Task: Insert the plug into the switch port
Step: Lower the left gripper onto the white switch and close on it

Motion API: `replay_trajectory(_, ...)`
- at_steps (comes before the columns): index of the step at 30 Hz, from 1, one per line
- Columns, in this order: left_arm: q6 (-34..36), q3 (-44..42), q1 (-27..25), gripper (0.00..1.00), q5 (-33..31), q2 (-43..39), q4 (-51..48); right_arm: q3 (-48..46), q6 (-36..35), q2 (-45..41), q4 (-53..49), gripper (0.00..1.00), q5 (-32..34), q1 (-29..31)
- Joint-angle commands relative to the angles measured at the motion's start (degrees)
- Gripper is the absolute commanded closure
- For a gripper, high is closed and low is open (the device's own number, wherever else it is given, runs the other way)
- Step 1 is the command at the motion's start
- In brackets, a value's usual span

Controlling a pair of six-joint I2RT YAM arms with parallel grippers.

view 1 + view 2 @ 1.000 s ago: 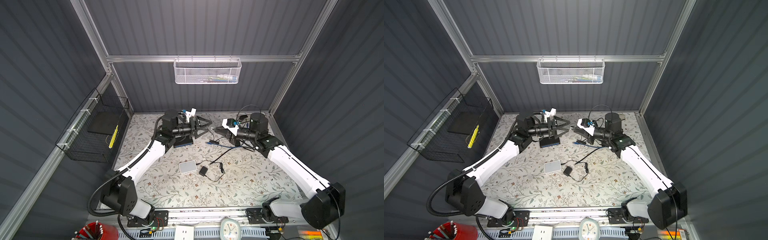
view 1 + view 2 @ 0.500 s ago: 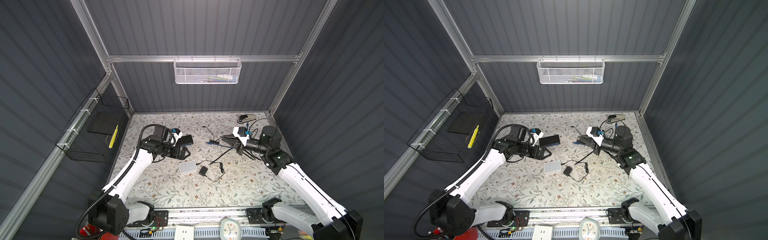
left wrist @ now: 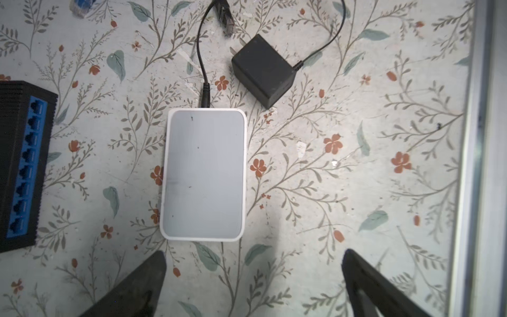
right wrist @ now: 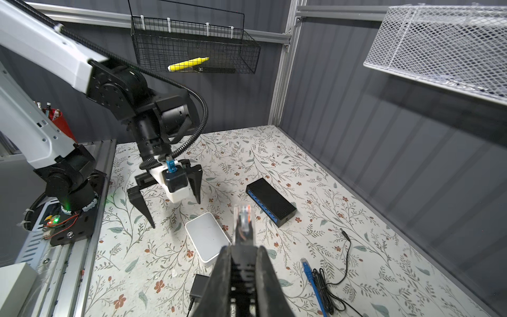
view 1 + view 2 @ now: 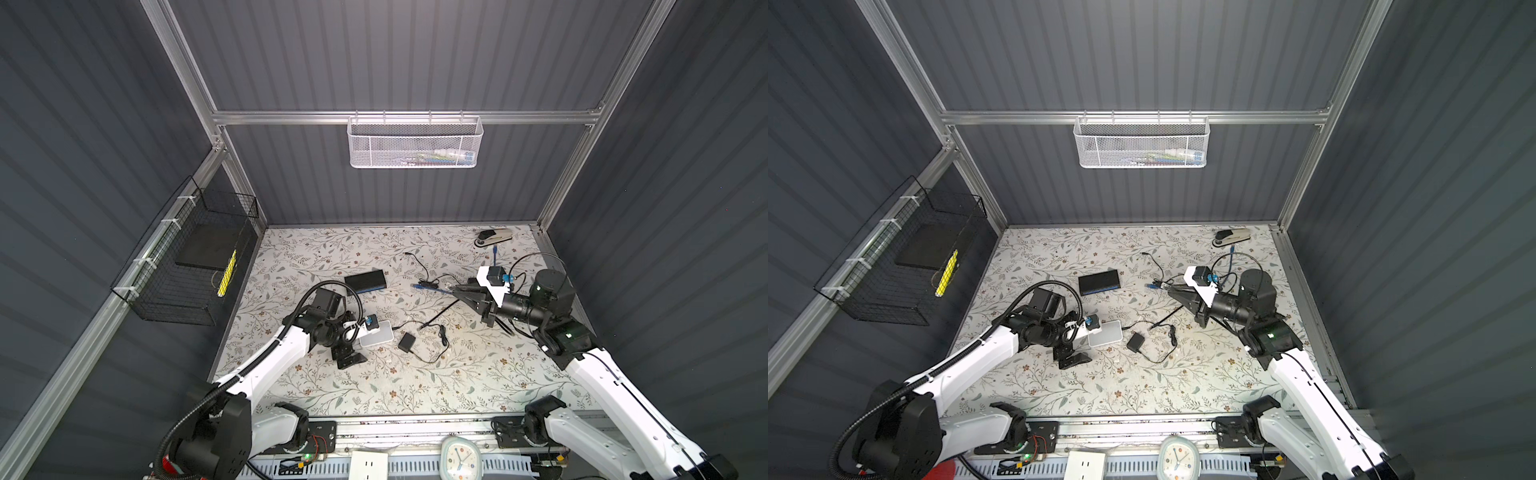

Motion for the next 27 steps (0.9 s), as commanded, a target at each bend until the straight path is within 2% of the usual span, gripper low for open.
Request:
replay_trajectory(1,6.26,-2.87,0.1,0.0,-0.89,2.7,12.2,0.2,1.72,-1.09,-3.17,0.97,-2.16,-0.37)
replay_trajectory(3,5.93,-2.43,0.07,0.0,-0.77,6.35,14.82,0.2,1.78,-1.87,-4.16,0.97,-2.39,-0.49)
replay_trajectory(6,4.35,-0.53,0.21,0.0,-5.72,11.92,18.3,-0.52,2.36,-3.4,-4.2,0.97,-2.42,-0.59)
replay_trajectory(10,7.4,1.18,0.53,0.0,-4.37,17.39,16.16,-1.79,2.28,-4.83,-4.96,0.97,-2.09,-0.68)
replay_trajectory(14,6.0,2.25,0.57,0.01,-4.59,19.52,16.02,-4.28,3.2,-5.2,-2.78,0.97,-2.16,-1.18)
replay_trajectory(19,6.5,6.45,0.5,0.18,-4.38,23.58,10.56,-2.84,2.66,-4.7,-2.84,0.97,-2.68,-2.06)
replay_trajectory(22,6.98,7.13,0.06,0.22,-2.49,24.05,7.55,-1.86,2.24,-4.47,-2.92,0.97,-2.79,-2.52)
replay_trajectory(27,7.37,9.2,-2.59,0.31,-3.49,27.36,3.69,-1.13,1.56,-4.32,-3.04,0.97,-3.13,-2.87)
